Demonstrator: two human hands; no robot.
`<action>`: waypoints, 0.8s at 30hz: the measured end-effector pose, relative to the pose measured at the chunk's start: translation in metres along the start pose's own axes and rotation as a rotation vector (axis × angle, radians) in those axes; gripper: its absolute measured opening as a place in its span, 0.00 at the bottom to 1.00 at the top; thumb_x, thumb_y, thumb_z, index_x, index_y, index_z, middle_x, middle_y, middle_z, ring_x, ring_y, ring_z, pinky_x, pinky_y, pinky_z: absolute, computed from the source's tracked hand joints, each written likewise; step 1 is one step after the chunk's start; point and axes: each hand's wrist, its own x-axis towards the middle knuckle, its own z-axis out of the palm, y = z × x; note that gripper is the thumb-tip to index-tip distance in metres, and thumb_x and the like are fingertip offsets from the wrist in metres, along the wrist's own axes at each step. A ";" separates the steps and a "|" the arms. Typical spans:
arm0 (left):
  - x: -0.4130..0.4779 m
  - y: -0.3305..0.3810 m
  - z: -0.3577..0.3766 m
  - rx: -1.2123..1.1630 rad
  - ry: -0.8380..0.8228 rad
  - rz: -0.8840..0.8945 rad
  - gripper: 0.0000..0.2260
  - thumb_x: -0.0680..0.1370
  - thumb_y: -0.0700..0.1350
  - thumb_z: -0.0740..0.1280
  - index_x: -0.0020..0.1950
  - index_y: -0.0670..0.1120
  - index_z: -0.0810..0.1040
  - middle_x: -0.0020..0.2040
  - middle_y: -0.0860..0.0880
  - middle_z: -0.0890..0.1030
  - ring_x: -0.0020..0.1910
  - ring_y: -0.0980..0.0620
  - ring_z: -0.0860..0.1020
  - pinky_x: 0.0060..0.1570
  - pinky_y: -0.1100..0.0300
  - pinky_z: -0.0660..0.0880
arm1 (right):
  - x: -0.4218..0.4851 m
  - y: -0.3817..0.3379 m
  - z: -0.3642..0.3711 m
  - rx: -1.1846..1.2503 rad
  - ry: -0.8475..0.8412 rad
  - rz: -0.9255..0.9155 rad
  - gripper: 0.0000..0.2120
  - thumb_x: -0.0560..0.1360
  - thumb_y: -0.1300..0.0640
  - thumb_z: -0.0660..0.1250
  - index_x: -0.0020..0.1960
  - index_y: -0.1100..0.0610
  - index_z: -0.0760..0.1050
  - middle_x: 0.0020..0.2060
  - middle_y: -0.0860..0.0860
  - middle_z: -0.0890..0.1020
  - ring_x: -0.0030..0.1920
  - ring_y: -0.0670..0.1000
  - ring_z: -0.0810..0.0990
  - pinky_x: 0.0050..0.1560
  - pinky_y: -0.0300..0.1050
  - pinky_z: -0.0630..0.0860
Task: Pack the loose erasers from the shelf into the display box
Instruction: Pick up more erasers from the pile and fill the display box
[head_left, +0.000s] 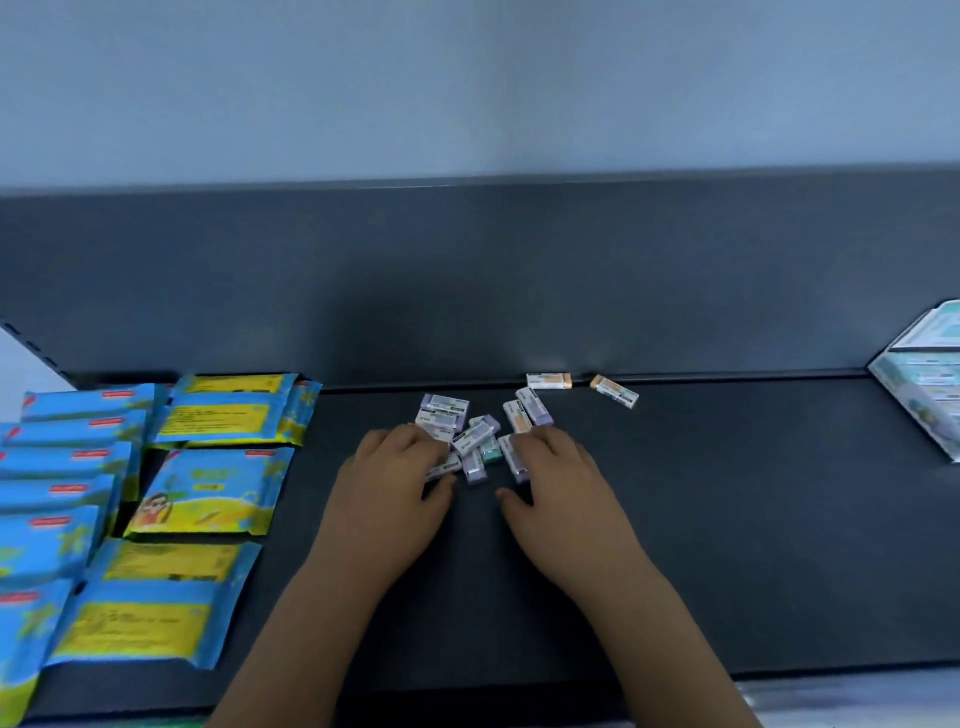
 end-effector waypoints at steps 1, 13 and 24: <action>-0.001 -0.002 0.000 -0.010 0.002 0.010 0.12 0.74 0.53 0.66 0.56 0.53 0.81 0.56 0.55 0.79 0.56 0.48 0.75 0.49 0.48 0.78 | -0.001 -0.002 0.002 0.037 0.022 -0.001 0.19 0.77 0.53 0.67 0.67 0.51 0.70 0.67 0.46 0.70 0.68 0.51 0.68 0.64 0.44 0.70; -0.027 0.013 0.005 -0.127 0.064 0.281 0.09 0.75 0.46 0.68 0.52 0.55 0.84 0.55 0.60 0.82 0.59 0.52 0.76 0.58 0.49 0.74 | -0.004 -0.008 0.008 0.886 0.237 0.473 0.31 0.65 0.76 0.50 0.51 0.49 0.80 0.53 0.47 0.84 0.58 0.46 0.80 0.53 0.44 0.79; -0.009 0.025 0.012 -0.139 0.068 0.297 0.10 0.76 0.47 0.65 0.54 0.54 0.83 0.57 0.59 0.81 0.60 0.52 0.74 0.62 0.52 0.70 | -0.028 0.020 -0.015 0.224 -0.058 0.369 0.10 0.69 0.55 0.74 0.49 0.45 0.78 0.44 0.44 0.80 0.45 0.46 0.79 0.43 0.42 0.75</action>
